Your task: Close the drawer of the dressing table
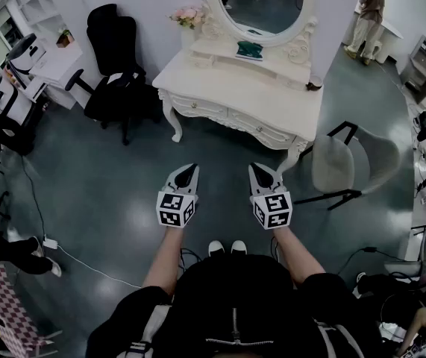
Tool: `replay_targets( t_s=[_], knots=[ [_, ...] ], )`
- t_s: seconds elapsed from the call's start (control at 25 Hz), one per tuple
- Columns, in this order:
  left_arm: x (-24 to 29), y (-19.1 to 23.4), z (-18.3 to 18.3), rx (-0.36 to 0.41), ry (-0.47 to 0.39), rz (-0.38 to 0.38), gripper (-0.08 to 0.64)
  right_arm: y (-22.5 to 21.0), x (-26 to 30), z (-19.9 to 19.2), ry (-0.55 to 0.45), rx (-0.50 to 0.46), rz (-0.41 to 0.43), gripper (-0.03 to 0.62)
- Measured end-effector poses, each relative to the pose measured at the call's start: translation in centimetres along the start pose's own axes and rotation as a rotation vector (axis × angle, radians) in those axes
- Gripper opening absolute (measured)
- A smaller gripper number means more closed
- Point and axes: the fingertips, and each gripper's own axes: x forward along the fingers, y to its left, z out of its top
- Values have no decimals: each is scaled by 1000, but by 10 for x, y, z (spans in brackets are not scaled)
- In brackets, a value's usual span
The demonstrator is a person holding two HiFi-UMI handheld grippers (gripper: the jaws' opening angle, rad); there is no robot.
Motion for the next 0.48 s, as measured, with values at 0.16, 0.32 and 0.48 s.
replay_targets(
  t_s=[0.16, 0.32, 0.48],
  knots=[
    [8, 2, 0, -2, -6, -2, 5, -6, 4, -2, -8, 10, -10, -9],
    [14, -1, 0, -8, -2, -3, 5, -9, 3, 0, -23, -5, 2, -5],
    [23, -9, 2, -10, -7, -9, 5, -17, 2, -1, -9, -10, 12, 2]
  ],
)
